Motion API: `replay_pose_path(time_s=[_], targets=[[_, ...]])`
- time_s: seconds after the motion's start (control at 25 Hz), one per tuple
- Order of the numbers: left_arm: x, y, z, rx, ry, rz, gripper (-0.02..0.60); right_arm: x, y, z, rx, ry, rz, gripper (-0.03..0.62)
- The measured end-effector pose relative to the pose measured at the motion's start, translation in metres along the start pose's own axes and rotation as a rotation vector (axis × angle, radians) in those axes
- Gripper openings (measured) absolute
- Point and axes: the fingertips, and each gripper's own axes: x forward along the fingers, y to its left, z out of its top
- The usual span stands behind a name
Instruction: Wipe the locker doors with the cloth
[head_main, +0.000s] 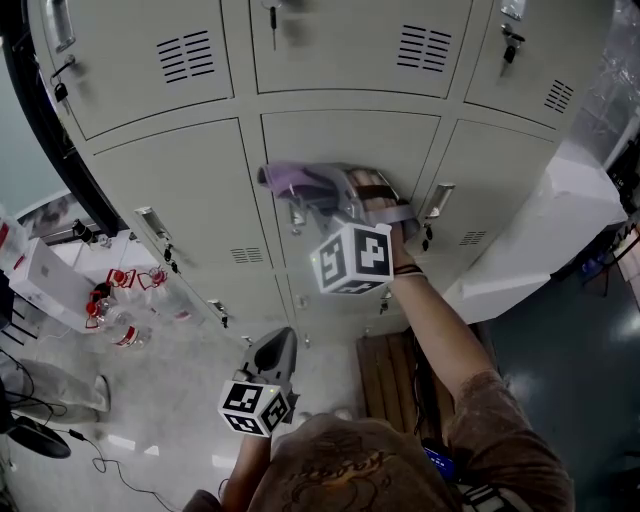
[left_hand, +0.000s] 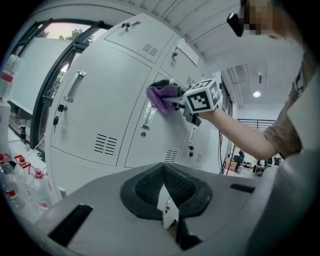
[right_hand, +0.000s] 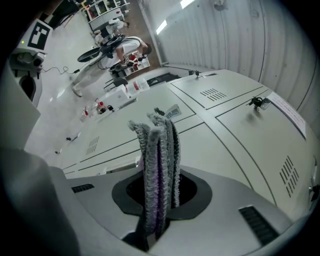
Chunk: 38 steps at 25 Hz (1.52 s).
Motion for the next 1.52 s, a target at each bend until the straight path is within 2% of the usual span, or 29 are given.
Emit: replay_pose_path(time_s=[0.48, 1.52], targets=[[0.000, 0.001, -0.002, 0.003, 0.009, 0.000, 0.004, 0.005, 0.051, -0.021, 0.046, 0.031, 0.080, 0.054], [-0.017, 0.010, -0.009, -0.004, 0.024, 0.033, 0.005, 0.021, 0.228, -0.093, 0.069, 0.193, 0.393, 0.054]])
